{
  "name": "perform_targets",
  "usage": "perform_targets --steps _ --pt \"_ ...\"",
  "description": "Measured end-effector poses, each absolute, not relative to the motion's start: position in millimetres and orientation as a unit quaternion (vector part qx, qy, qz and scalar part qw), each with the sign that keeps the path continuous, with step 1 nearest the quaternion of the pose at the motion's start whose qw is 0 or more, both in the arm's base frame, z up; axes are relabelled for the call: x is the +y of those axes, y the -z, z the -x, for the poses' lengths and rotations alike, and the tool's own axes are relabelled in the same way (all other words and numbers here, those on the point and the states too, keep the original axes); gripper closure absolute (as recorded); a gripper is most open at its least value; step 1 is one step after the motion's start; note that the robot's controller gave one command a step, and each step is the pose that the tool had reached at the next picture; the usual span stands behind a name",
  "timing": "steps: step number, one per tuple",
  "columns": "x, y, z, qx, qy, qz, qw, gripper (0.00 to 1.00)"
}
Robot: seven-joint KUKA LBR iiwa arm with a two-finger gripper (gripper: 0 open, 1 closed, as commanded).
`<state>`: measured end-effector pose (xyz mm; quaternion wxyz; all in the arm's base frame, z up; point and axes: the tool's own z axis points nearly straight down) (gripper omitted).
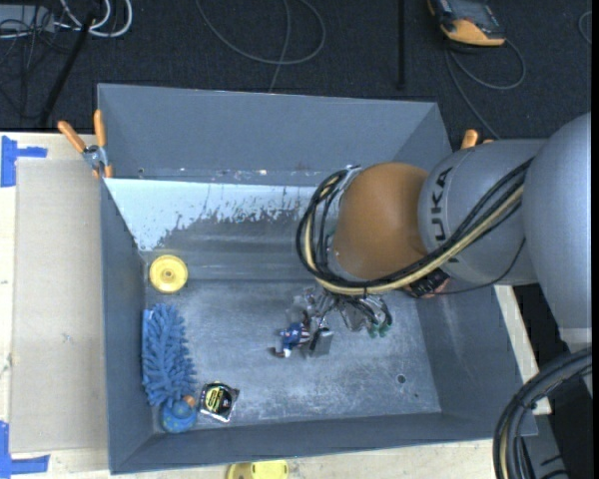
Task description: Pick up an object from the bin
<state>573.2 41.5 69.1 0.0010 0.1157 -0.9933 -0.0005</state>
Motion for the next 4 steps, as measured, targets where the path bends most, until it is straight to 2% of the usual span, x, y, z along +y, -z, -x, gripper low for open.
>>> perform_targets --steps 1,2,3,4 --pt "41 -69 -573.2 -0.993 0.001 -0.115 0.001 1.0" --pt "37 -188 -570.8 -0.995 0.0 -0.098 0.0 1.0" --pt "37 -188 -570.8 -0.995 0.0 -0.098 0.0 1.0" --pt "51 -234 -563.6 -0.995 0.0 -0.096 0.003 1.0"
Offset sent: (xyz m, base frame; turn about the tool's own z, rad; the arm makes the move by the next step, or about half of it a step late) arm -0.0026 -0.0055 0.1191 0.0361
